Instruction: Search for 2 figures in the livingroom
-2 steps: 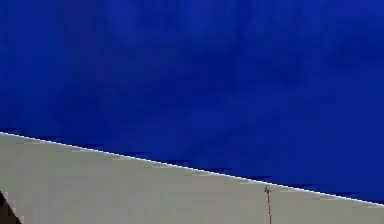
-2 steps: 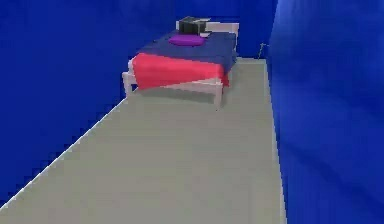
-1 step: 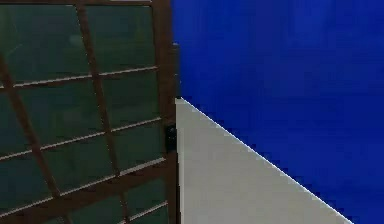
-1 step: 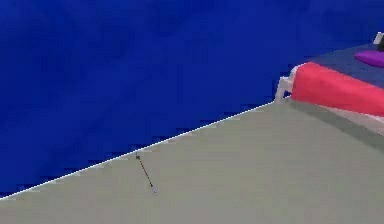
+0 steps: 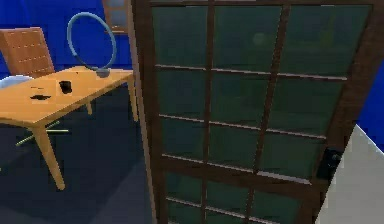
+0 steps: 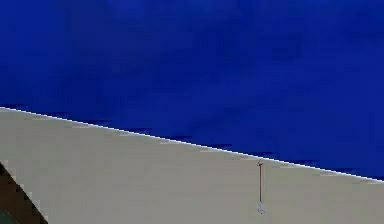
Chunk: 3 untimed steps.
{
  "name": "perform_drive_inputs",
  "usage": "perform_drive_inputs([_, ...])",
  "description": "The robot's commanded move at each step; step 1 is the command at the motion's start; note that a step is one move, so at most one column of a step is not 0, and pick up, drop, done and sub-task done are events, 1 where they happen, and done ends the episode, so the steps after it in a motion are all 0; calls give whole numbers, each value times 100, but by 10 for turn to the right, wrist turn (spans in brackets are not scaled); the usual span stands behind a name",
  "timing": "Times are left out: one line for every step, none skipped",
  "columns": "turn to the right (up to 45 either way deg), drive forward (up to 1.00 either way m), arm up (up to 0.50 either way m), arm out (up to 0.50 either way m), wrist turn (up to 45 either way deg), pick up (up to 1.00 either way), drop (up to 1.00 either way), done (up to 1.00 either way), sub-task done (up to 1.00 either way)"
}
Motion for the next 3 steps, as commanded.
perform_drive_inputs([0, 45, 0, 0, 0, 0, 0, 0, 0])
perform_drive_inputs([-450, 0, 0, 0, 0, 0, 0, 0, 0])
perform_drive_inputs([-210, 0, 0, 0, 0, 0, 0, 0, 0])
